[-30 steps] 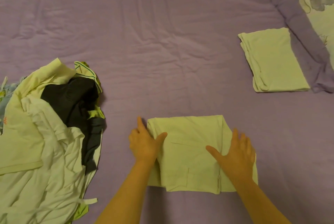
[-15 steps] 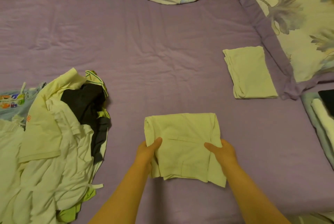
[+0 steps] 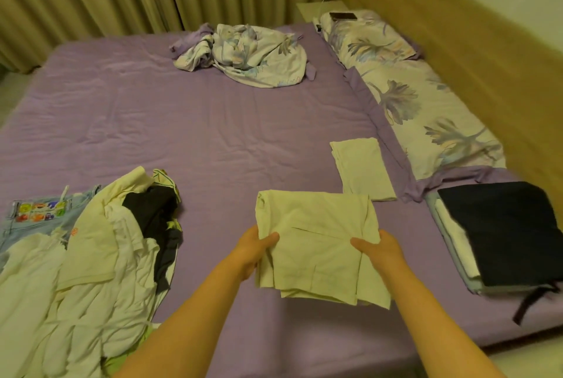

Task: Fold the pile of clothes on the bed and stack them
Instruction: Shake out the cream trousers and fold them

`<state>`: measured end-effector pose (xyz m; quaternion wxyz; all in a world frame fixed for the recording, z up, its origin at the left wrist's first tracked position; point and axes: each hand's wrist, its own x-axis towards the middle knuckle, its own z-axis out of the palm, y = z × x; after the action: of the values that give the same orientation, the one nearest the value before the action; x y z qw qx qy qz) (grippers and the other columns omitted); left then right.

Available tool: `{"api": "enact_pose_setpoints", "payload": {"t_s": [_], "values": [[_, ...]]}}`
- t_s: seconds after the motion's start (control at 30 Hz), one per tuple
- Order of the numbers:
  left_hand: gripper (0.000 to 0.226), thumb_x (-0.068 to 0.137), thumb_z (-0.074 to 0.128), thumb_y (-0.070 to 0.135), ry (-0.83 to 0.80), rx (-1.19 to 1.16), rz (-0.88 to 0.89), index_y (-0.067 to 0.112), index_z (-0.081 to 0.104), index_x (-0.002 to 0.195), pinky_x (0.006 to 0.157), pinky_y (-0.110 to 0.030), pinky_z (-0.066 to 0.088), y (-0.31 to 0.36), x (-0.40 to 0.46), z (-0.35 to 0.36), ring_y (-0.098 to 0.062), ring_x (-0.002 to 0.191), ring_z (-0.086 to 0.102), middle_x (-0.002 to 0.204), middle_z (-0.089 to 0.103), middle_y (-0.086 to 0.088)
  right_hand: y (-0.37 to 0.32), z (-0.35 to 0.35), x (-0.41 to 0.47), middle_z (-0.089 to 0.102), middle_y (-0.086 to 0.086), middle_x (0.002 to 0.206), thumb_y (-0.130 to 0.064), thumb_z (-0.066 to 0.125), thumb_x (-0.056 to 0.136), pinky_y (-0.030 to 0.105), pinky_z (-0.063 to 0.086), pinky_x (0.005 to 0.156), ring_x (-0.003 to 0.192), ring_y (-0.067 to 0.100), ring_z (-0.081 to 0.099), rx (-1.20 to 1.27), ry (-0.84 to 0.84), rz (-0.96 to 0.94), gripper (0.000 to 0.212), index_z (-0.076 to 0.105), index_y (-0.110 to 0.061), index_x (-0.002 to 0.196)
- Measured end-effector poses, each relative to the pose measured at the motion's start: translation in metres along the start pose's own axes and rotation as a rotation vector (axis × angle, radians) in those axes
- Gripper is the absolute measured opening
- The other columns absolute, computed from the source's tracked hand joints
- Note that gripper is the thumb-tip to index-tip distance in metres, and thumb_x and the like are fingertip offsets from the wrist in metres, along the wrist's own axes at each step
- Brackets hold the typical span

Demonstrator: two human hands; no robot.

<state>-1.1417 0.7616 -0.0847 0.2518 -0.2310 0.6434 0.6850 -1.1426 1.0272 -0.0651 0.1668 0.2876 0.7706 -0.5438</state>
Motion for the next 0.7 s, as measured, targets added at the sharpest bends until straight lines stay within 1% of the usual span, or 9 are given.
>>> {"api": "enact_pose_setpoints", "payload": {"t_s": [0.07, 0.2, 0.3, 0.37, 0.43, 0.5, 0.57, 0.63, 0.7], "values": [[0.039, 0.090, 0.065, 0.024, 0.077, 0.000, 0.016, 0.009, 0.055, 0.125, 0.072, -0.034, 0.054, 0.012, -0.010, 0.016, -0.022, 0.098, 0.064, 0.111, 0.066, -0.005, -0.007, -0.021, -0.005, 0.064, 0.012, 0.105, -0.014, 0.075, 0.080, 0.035, 0.048, 0.076, 0.089, 0.025, 0.059, -0.007, -0.011, -0.041, 0.029, 0.058, -0.007, 0.102], [0.036, 0.085, 0.071, 0.031, 0.179, 0.009, 0.025, 0.008, 0.061, 0.111, 0.089, -0.049, 0.053, 0.027, -0.027, 0.060, -0.029, 0.099, 0.064, 0.108, 0.068, -0.010, -0.011, -0.072, -0.011, 0.065, 0.013, 0.108, -0.016, 0.075, 0.080, 0.033, 0.047, 0.076, 0.091, 0.025, 0.060, -0.003, -0.013, -0.096, 0.036, 0.060, -0.001, 0.109], [0.031, 0.086, 0.069, 0.032, 0.197, -0.007, 0.052, 0.010, 0.062, 0.105, 0.083, -0.045, 0.053, 0.031, -0.040, 0.107, -0.027, 0.095, 0.065, 0.104, 0.068, -0.008, -0.009, -0.119, -0.011, 0.064, 0.014, 0.113, -0.015, 0.074, 0.081, 0.032, 0.047, 0.075, 0.093, 0.024, 0.059, -0.023, -0.008, -0.142, 0.040, 0.059, -0.001, 0.115], [0.030, 0.089, 0.065, 0.030, 0.188, -0.017, 0.062, 0.009, 0.061, 0.109, 0.085, -0.045, 0.052, 0.033, -0.045, 0.141, -0.028, 0.098, 0.064, 0.106, 0.068, -0.009, -0.006, -0.151, -0.008, 0.063, 0.012, 0.114, -0.017, 0.074, 0.082, 0.030, 0.044, 0.072, 0.090, 0.020, 0.056, -0.077, 0.003, -0.189, 0.042, 0.057, -0.004, 0.117], [0.026, 0.091, 0.063, 0.027, 0.161, -0.019, 0.065, 0.008, 0.061, 0.110, 0.087, -0.046, 0.052, 0.032, -0.046, 0.174, -0.029, 0.101, 0.063, 0.108, 0.067, -0.009, -0.001, -0.185, 0.000, 0.062, 0.011, 0.115, -0.020, 0.073, 0.082, 0.031, 0.044, 0.076, 0.096, 0.023, 0.056, -0.153, 0.029, -0.222, 0.045, 0.055, -0.004, 0.120], [0.018, 0.092, 0.063, 0.023, 0.125, -0.033, 0.063, 0.011, 0.062, 0.106, 0.076, -0.039, 0.053, 0.032, -0.048, 0.207, -0.026, 0.096, 0.063, 0.104, 0.067, -0.006, 0.003, -0.217, 0.008, 0.062, 0.012, 0.112, -0.023, 0.073, 0.082, 0.029, 0.042, 0.069, 0.094, 0.022, 0.056, -0.216, 0.056, -0.235, 0.044, 0.055, -0.002, 0.117], [0.010, 0.091, 0.064, 0.019, 0.107, -0.041, 0.044, 0.014, 0.063, 0.099, 0.067, -0.034, 0.050, 0.031, -0.051, 0.235, -0.022, 0.089, 0.063, 0.099, 0.067, -0.004, 0.007, -0.245, 0.014, 0.060, 0.012, 0.105, -0.024, 0.072, 0.082, 0.024, 0.036, 0.056, 0.082, 0.016, 0.051, -0.264, 0.075, -0.226, 0.040, 0.055, -0.001, 0.110], [0.009, 0.090, 0.065, 0.016, 0.103, -0.032, 0.023, 0.011, 0.063, 0.098, 0.068, -0.034, 0.050, 0.033, -0.052, 0.260, -0.024, 0.087, 0.063, 0.099, 0.067, -0.007, 0.011, -0.268, 0.020, 0.058, 0.007, 0.096, -0.023, 0.073, 0.081, 0.020, 0.033, 0.052, 0.074, 0.012, 0.048, -0.265, 0.096, -0.216, 0.036, 0.054, -0.003, 0.104], [0.010, 0.090, 0.065, 0.013, 0.090, -0.004, 0.012, 0.008, 0.063, 0.099, 0.068, -0.034, 0.050, 0.036, -0.048, 0.282, -0.025, 0.086, 0.062, 0.098, 0.067, -0.010, 0.014, -0.288, 0.027, 0.056, 0.005, 0.092, -0.022, 0.073, 0.081, 0.019, 0.032, 0.052, 0.076, 0.013, 0.051, -0.270, 0.121, -0.211, 0.033, 0.053, -0.005, 0.101]]}}
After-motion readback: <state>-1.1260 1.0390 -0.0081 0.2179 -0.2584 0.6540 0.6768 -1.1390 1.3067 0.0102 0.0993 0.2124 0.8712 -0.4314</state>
